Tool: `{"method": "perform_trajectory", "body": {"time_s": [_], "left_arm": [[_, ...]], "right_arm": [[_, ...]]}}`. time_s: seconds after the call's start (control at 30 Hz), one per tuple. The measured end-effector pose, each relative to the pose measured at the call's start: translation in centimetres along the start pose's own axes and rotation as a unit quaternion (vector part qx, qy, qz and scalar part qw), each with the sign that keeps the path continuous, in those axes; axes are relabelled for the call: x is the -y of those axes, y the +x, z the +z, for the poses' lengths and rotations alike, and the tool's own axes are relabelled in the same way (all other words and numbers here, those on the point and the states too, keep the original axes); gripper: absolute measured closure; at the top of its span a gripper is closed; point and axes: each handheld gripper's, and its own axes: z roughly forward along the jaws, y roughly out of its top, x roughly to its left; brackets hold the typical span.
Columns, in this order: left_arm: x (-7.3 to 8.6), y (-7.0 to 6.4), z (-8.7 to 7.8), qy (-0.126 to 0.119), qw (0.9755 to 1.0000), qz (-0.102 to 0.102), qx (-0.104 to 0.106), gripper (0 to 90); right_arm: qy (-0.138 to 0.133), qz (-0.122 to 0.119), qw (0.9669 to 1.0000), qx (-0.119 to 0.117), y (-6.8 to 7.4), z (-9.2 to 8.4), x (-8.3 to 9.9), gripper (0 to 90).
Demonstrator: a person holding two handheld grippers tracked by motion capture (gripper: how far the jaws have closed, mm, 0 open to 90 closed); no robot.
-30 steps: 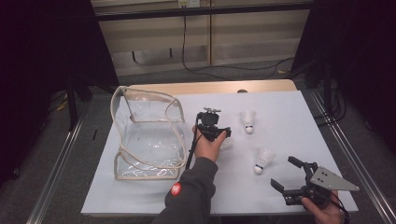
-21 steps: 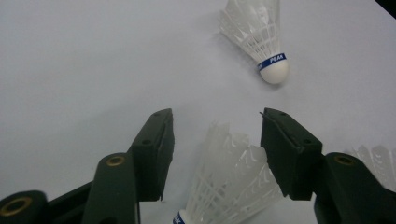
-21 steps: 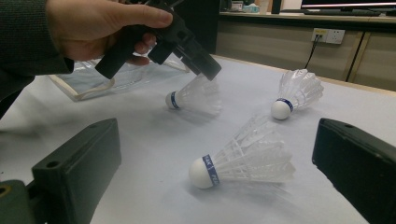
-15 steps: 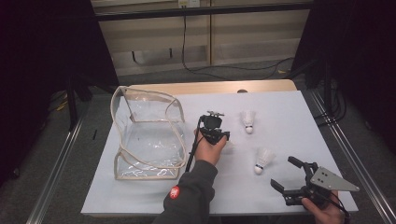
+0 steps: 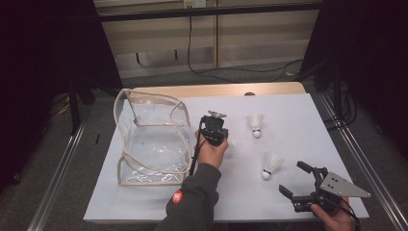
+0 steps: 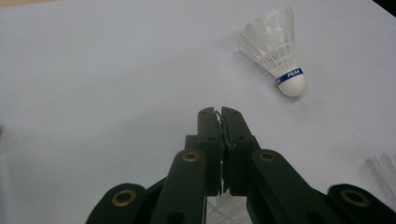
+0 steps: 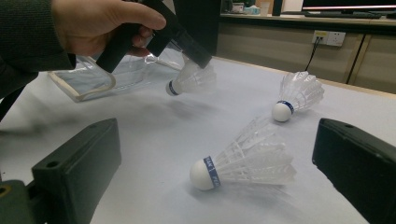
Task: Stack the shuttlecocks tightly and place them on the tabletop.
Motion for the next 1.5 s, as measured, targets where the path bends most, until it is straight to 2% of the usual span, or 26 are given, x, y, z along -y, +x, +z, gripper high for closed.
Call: {"method": "perform_trajectory", "body": {"time_s": [0.1, 0.3, 0.43, 0.53, 0.63, 0.8, 1.1, 1.5], "left_arm": [[0.0, 0.3, 0.2, -0.010, 0.9999, 0.010, -0.007, 87.6], [0.1, 0.7, 0.8, -0.022, 0.9997, 0.010, -0.011, 87.5], [0.0, 0.9, 0.9, -0.033, 0.9991, 0.023, -0.013, 87.5], [0.1, 1.0, 1.1, -0.030, 0.9986, 0.038, -0.020, 87.5], [0.3, 1.2, 1.4, -0.026, 0.9984, 0.043, -0.028, 87.5], [0.3, 1.5, 1.6, -0.032, 0.9976, 0.050, -0.035, 87.4], [0.5, 1.7, 2.4, -0.043, 0.9951, 0.076, -0.046, 87.1], [0.7, 1.4, 2.8, -0.042, 0.9955, 0.076, -0.036, 86.4]], "right_arm": [[0.000, 0.000, 1.0000, 0.001, 0.0, 0.0, 0.0, 0.9], [0.000, -0.001, 1.0000, 0.004, -0.1, -0.1, 0.0, 0.9], [0.000, 0.000, 1.0000, 0.003, -0.1, 0.0, 0.0, 0.9], [0.000, -0.001, 1.0000, 0.003, -0.1, 0.0, 0.0, 0.9], [0.000, -0.001, 1.0000, 0.003, -0.1, -0.1, 0.0, 0.9], [0.000, -0.002, 1.0000, 0.003, -0.1, 0.0, 0.0, 0.9], [0.001, -0.002, 1.0000, 0.004, -0.1, 0.0, 0.1, 0.9], [0.002, -0.003, 1.0000, 0.004, -0.2, -0.1, 0.1, 0.9]]}}
